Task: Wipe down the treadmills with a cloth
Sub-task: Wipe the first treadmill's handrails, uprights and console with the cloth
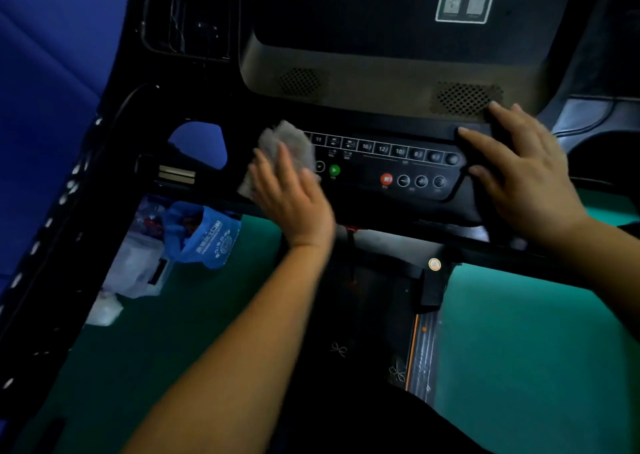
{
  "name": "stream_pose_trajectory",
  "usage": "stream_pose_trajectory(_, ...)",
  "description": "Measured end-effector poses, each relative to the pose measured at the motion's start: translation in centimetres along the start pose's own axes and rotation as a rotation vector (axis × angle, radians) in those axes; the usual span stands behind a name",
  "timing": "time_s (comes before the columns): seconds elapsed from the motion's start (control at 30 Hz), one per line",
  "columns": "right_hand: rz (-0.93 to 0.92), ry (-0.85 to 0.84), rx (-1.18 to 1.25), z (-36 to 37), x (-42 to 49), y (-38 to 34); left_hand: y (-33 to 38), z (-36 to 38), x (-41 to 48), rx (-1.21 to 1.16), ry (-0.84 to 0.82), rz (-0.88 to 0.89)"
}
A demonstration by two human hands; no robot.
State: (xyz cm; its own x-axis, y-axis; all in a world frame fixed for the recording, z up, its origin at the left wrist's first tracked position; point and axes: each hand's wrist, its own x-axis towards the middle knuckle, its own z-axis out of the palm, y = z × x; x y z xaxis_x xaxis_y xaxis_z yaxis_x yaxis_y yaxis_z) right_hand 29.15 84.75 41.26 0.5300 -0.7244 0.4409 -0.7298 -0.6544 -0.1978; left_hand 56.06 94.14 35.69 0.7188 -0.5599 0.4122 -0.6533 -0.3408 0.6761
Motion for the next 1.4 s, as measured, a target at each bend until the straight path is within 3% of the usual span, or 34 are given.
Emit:
stream_pose_trajectory(0.1,-0.068,-0.015,-0.010,-0.5,0.0,1.2,-0.9,-0.6,1.5,0.059,-0.068,0.055)
stream_pose_trajectory(0.23,-0.096,-0.061,0.012,-0.7,0.0,2.1,3.6,0.8,-6.2,0.086,-0.255,0.285)
stream_pose_trajectory(0.37,-0.090,-0.086,0.035,-1.2,0.1,2.1,10.0,2.0,-12.6,0.112,-0.432,0.405)
stream_pose_trajectory(0.5,-0.098,-0.088,0.045,-1.3,0.1,2.1,9.4,1.3,-10.3,0.167,-0.506,0.568)
stream_pose_trajectory(0.57,-0.088,-0.081,0.060,-1.2,0.1,2.1,6.6,0.5,-6.6,0.215,-0.432,0.547)
stream_pose_trajectory(0.67,-0.060,-0.076,0.073,-1.1,0.1,1.8,2.2,-0.8,-0.4,0.255,-0.314,0.368)
stream_pose_trajectory(0.8,-0.029,-0.097,0.083,-1.2,0.0,1.7,3.9,-0.5,0.0,0.257,-0.266,0.094)
stream_pose_trajectory(0.93,0.025,-0.113,0.090,-1.3,0.1,1.0,9.1,0.4,-4.7,0.256,-0.457,0.334)
stream_pose_trajectory(1.03,0.069,-0.104,0.087,-1.3,0.1,0.4,8.4,-0.1,-3.9,0.275,-0.557,0.485)
stream_pose_trajectory(1.1,0.104,-0.094,0.102,-1.2,0.2,-0.2,6.0,-0.9,-1.9,0.319,-0.499,0.439)
stream_pose_trajectory(1.23,0.225,-0.052,0.164,-1.1,0.5,-2.2,1.5,-2.6,2.2,0.322,-0.348,0.166)
stream_pose_trajectory(1.33,0.282,-0.040,0.226,-0.7,1.5,-4.4,0.6,-3.7,3.9,0.220,-0.343,0.219)
stream_pose_trajectory(1.4,0.218,-0.065,0.258,-0.1,2.6,-6.3,0.4,-4.5,5.6,0.106,-0.337,0.225)
